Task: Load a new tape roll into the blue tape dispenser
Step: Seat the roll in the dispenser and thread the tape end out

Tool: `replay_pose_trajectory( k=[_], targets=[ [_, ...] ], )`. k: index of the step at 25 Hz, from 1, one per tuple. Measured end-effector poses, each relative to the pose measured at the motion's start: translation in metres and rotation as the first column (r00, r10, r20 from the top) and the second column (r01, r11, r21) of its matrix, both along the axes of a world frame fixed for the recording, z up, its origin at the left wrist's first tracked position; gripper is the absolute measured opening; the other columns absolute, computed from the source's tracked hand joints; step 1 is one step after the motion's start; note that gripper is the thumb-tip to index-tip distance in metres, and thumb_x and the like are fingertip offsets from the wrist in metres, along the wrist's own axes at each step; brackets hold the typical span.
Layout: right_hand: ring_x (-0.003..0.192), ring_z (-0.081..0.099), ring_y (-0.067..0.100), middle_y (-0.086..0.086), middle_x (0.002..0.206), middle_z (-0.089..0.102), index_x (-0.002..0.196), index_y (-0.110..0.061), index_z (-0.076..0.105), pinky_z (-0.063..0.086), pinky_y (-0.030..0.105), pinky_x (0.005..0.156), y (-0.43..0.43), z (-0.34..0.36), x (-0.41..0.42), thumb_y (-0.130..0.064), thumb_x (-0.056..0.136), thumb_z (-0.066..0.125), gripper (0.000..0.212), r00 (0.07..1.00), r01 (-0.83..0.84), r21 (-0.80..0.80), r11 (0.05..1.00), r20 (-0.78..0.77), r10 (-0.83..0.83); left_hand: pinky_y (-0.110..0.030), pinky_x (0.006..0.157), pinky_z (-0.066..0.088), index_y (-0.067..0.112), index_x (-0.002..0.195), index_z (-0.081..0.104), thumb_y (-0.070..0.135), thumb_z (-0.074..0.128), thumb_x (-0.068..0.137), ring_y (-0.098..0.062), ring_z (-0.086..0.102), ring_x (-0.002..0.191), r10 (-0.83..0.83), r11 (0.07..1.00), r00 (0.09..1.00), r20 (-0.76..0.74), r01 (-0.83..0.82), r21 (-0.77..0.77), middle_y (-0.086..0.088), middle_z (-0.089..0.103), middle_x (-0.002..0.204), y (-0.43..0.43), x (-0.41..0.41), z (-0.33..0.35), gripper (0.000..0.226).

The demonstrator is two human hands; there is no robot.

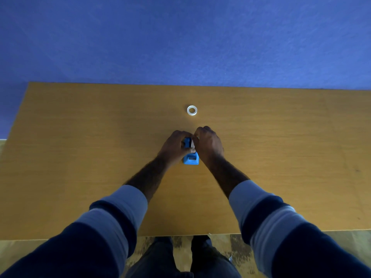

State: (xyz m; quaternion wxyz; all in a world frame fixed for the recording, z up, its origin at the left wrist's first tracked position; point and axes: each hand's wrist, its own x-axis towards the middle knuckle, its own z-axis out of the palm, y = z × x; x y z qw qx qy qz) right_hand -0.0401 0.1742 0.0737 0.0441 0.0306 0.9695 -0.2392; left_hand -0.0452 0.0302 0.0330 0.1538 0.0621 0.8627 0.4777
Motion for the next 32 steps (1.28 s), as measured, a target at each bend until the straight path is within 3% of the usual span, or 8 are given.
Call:
replay_pose_trajectory(
  k=[3, 7, 12, 15, 21, 24, 28, 32],
  targets=[
    [0.080, 0.059, 0.024, 0.010, 0.096, 0.063, 0.098, -0.004, 0.066, 0.044, 0.033, 0.064, 0.003, 0.000, -0.003, -0.018, 0.099, 0.057, 0.016, 0.999, 0.014, -0.022, 1.000, 0.039, -0.014, -0.030, 0.089, 0.054, 0.034, 0.109, 0.062, 0.019, 0.083, 0.073, -0.011, 0.063, 0.102, 0.010, 1.000, 1.000, -0.012, -0.010, -0.015, 0.005, 0.058, 0.116, 0.001, 0.003, -0.003, 0.044],
    [0.077, 0.057, 0.023, 0.010, 0.094, 0.062, 0.098, -0.004, 0.066, 0.042, 0.032, 0.063, 0.006, -0.001, 0.003, -0.023, 0.100, 0.058, 0.022, 1.000, -0.001, -0.029, 1.000, 0.010, 0.002, -0.020, 0.091, 0.047, 0.033, 0.115, 0.062, 0.021, 0.083, 0.074, 0.005, 0.056, 0.105, -0.044, 0.999, 0.997, -0.058, 0.043, -0.018, 0.010, 0.057, 0.118, -0.005, 0.007, -0.007, 0.048],
    [0.081, 0.061, 0.025, 0.011, 0.095, 0.063, 0.099, -0.004, 0.066, 0.049, 0.036, 0.065, 0.006, -0.001, 0.010, -0.020, 0.099, 0.060, 0.018, 0.999, -0.020, -0.033, 0.999, -0.031, 0.019, -0.028, 0.094, 0.051, 0.026, 0.132, 0.059, 0.025, 0.078, 0.083, -0.009, 0.059, 0.109, -0.029, 0.999, 0.998, -0.051, 0.028, -0.024, 0.003, 0.057, 0.126, -0.005, 0.012, -0.010, 0.052],
    [0.083, 0.062, 0.025, 0.010, 0.097, 0.064, 0.100, -0.005, 0.066, 0.055, 0.042, 0.070, 0.006, 0.000, 0.011, -0.021, 0.099, 0.059, 0.018, 1.000, -0.012, -0.056, 0.998, -0.014, 0.011, -0.031, 0.094, 0.053, 0.024, 0.132, 0.060, 0.025, 0.076, 0.086, -0.009, 0.060, 0.106, -0.024, 0.998, 0.998, -0.049, 0.021, -0.054, 0.003, 0.056, 0.125, -0.002, 0.009, -0.007, 0.049],
    [0.082, 0.062, 0.025, 0.009, 0.096, 0.063, 0.099, -0.005, 0.065, 0.053, 0.038, 0.068, 0.006, 0.002, 0.002, -0.020, 0.099, 0.057, 0.018, 0.999, 0.018, -0.065, 0.998, 0.040, -0.015, -0.035, 0.093, 0.054, 0.025, 0.130, 0.060, 0.026, 0.075, 0.086, -0.013, 0.062, 0.104, -0.004, 0.999, 1.000, -0.017, 0.003, -0.047, 0.001, 0.057, 0.125, 0.000, 0.008, -0.001, 0.046],
    [0.080, 0.060, 0.024, 0.009, 0.094, 0.062, 0.098, -0.005, 0.065, 0.047, 0.034, 0.065, 0.006, 0.001, -0.001, -0.019, 0.099, 0.056, 0.018, 0.999, -0.003, -0.038, 0.999, 0.044, 0.005, -0.030, 0.091, 0.054, 0.027, 0.133, 0.057, 0.027, 0.079, 0.083, -0.011, 0.063, 0.106, 0.012, 1.000, 1.000, 0.009, -0.012, -0.008, 0.003, 0.056, 0.129, -0.001, 0.010, 0.002, 0.055],
    [0.079, 0.059, 0.024, 0.010, 0.093, 0.062, 0.097, -0.004, 0.065, 0.042, 0.032, 0.062, 0.007, -0.001, -0.004, -0.019, 0.100, 0.055, 0.018, 0.998, -0.039, -0.016, 0.999, 0.045, 0.040, -0.025, 0.088, 0.050, 0.041, 0.113, 0.060, 0.023, 0.080, 0.076, 0.001, 0.060, 0.098, -0.019, 0.999, 0.999, -0.028, 0.018, -0.039, 0.010, 0.057, 0.119, -0.003, 0.010, 0.005, 0.046],
    [0.079, 0.060, 0.023, 0.009, 0.094, 0.062, 0.099, -0.004, 0.065, 0.048, 0.033, 0.061, 0.009, -0.004, 0.005, -0.020, 0.099, 0.059, 0.017, 0.999, -0.049, -0.051, 0.998, 0.001, 0.049, -0.038, 0.092, 0.056, 0.035, 0.113, 0.064, 0.023, 0.077, 0.078, -0.010, 0.066, 0.102, -0.024, 0.999, 1.000, 0.008, 0.025, -0.026, 0.006, 0.060, 0.119, -0.003, 0.007, 0.005, 0.039]
  ],
)
